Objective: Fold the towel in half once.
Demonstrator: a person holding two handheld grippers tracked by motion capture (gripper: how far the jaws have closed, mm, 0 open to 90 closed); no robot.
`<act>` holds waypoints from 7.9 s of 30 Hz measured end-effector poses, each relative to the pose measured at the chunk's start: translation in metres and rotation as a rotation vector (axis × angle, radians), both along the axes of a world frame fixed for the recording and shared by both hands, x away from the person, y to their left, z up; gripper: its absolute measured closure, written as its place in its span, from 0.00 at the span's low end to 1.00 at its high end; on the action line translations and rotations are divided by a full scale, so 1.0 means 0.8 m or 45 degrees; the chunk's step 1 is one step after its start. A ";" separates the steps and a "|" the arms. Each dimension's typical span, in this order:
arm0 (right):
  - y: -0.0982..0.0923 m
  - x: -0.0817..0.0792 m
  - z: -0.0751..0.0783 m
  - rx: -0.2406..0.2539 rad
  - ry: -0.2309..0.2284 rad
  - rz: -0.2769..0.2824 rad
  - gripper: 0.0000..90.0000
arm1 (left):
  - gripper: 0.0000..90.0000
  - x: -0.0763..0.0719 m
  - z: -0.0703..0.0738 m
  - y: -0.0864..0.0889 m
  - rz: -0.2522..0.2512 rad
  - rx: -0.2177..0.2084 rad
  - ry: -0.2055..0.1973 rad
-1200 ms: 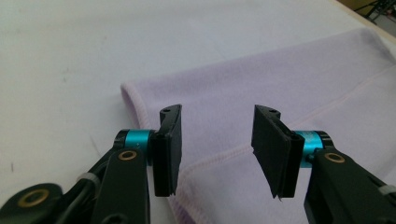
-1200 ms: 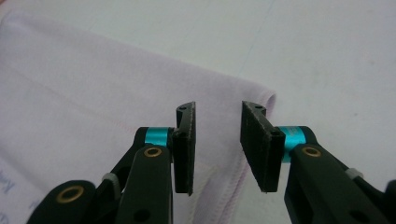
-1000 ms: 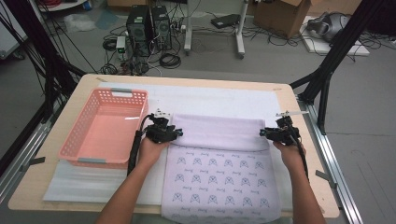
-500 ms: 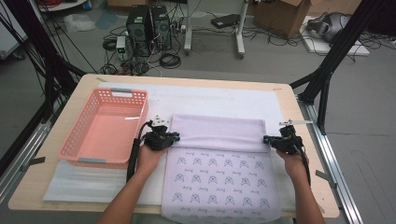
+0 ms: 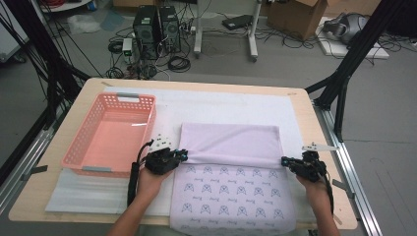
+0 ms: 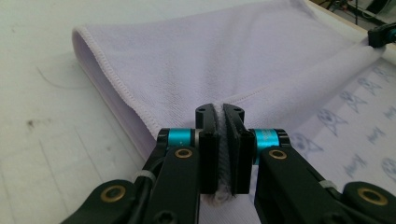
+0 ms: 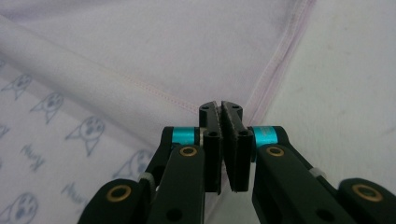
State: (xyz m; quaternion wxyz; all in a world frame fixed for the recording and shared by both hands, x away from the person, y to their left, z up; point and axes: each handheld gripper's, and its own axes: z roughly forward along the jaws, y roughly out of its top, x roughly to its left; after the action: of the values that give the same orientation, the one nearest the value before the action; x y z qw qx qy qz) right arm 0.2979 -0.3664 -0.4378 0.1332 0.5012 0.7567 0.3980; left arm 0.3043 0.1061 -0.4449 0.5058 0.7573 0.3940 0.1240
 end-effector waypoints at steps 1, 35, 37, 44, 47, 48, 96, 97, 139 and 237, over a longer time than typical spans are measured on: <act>-0.001 -0.004 -0.001 0.009 -0.004 0.001 0.97 | 0.94 -0.005 -0.002 0.001 -0.009 0.001 -0.003; -0.007 -0.175 0.010 0.050 -0.079 0.071 0.97 | 0.93 -0.152 -0.007 0.015 -0.061 -0.058 -0.046; -0.007 -0.183 0.010 0.048 -0.078 0.076 0.97 | 0.93 -0.159 -0.006 0.016 -0.066 -0.065 -0.054; -0.007 -0.210 0.012 0.057 -0.080 0.088 0.97 | 0.93 -0.187 -0.004 0.019 -0.077 -0.067 -0.059; -0.008 -0.223 0.013 0.053 -0.085 0.095 0.97 | 0.93 -0.195 -0.004 0.020 -0.083 -0.077 -0.057; -0.007 -0.227 0.014 0.058 -0.083 0.092 0.97 | 0.93 -0.198 -0.004 0.020 -0.090 -0.080 -0.063; 0.029 -0.021 0.005 0.002 -0.092 0.078 0.82 | 0.72 0.027 -0.003 -0.009 0.117 0.045 0.080; 0.030 -0.011 0.004 -0.003 -0.091 0.078 0.82 | 0.72 0.030 -0.006 -0.011 0.145 0.035 0.079; 0.013 -0.002 -0.010 -0.064 -0.010 -0.030 0.97 | 0.94 0.033 -0.008 -0.020 0.144 0.162 0.111; -0.001 -0.116 -0.009 -0.025 -0.107 -0.072 0.77 | 0.55 -0.066 -0.006 0.025 0.095 -0.034 0.019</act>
State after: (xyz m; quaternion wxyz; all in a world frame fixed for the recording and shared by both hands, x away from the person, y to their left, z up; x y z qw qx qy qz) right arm 0.2048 -0.3675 -0.4448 0.1809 0.5042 0.7398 0.4073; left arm 0.2518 0.1258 -0.4498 0.5078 0.7363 0.4274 0.1317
